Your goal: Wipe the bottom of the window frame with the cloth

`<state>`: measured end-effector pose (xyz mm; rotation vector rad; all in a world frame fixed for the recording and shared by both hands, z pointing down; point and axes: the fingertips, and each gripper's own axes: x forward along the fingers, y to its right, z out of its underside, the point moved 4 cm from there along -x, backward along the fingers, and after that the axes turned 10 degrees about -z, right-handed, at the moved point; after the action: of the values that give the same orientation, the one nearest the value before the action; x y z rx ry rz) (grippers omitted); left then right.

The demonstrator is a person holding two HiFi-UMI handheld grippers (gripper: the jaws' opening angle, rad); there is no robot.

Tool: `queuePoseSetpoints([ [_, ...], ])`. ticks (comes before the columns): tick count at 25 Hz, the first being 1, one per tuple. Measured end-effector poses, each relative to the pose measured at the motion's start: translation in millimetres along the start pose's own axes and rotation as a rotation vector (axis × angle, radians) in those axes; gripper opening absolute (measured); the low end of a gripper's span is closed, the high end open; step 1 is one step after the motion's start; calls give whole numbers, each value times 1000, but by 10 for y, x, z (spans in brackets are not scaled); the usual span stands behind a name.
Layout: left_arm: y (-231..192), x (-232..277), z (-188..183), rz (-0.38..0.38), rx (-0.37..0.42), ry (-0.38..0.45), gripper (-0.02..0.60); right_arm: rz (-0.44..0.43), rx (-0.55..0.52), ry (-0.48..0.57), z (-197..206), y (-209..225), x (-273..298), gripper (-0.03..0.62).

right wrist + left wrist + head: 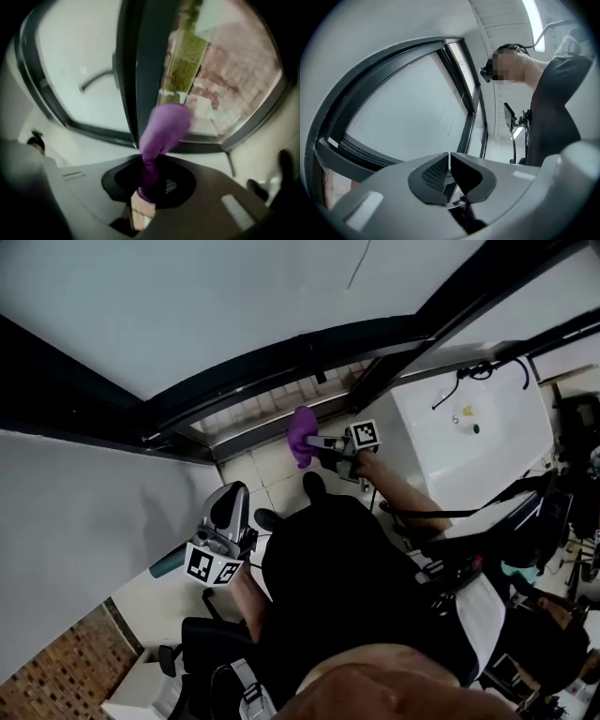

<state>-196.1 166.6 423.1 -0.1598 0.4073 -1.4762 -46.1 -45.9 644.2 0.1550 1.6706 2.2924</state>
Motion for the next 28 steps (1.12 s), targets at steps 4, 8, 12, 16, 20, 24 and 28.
queuePoseSetpoints([
  [4,37,135,-46,19,25,-39,5,39,-401,401,-789,-460,147,63],
  [8,225,308,15,59,42,-81,5,339,-1057,346,-1387,-799,425,63],
  [12,405,341,52,75,41,-99,5,460,-1287,273,-1591,-919,644,63],
  [16,395,341,41,58,47,-115,5,439,-1383,250,-1503,-970,618,61],
  [20,335,417,84,50,46,-128,5,386,-1394,216,-1218,-1062,469,61],
  [24,363,513,87,78,51,-145,5,265,-1385,222,-712,-1504,185,61],
  [28,319,596,131,94,43,-149,5,388,-1319,168,-913,-1961,-3,61],
])
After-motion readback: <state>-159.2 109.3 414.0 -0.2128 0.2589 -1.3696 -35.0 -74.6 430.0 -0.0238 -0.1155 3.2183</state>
